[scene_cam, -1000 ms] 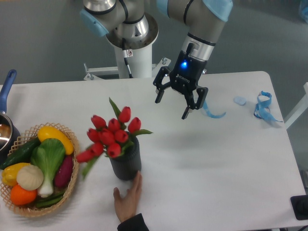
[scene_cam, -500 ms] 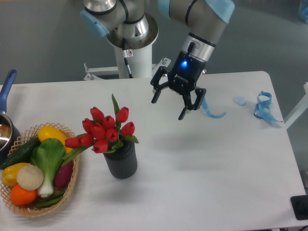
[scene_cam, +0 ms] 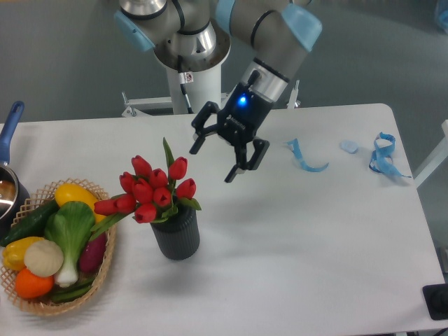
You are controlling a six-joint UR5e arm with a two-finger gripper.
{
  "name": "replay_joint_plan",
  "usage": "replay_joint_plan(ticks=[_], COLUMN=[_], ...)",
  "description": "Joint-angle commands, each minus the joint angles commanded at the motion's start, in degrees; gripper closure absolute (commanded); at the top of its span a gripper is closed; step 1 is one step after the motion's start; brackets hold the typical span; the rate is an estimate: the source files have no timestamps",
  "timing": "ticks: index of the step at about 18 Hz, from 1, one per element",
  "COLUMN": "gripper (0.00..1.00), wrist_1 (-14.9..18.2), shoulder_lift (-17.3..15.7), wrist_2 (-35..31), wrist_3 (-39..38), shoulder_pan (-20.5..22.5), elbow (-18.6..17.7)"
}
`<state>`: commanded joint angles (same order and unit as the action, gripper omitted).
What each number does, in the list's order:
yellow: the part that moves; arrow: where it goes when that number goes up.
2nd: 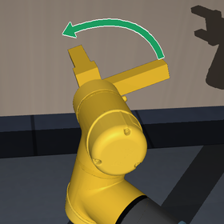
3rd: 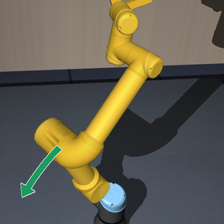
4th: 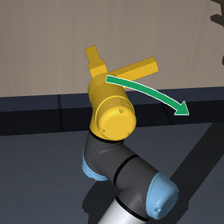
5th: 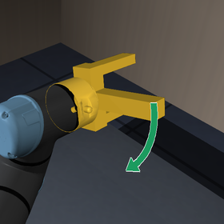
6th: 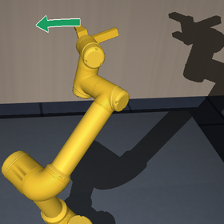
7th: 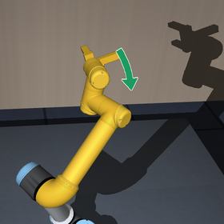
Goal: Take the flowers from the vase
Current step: 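Lower the gripper around the tulip stems and close it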
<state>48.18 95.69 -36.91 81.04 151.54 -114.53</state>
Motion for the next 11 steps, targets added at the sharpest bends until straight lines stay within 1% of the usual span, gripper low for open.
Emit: replay_joint_plan(ticks=[2,5,7,9,11], gripper=[0.0,0.0,0.0,0.0,0.0], wrist_1=[-0.2,-0.2,-0.2,-0.2,-0.8], shoulder_lift=[0.9,1.5,3.0,3.4,5.4], wrist_2=[0.0,0.0,0.1,0.1,0.0], wrist_3=[-0.1,-0.1,-0.1,-0.1,-0.3], shoulder_pan=[-1.2,-1.9,-3.3,-3.5,-4.7], elbow=[0.3,0.8,1.6,1.9,3.2])
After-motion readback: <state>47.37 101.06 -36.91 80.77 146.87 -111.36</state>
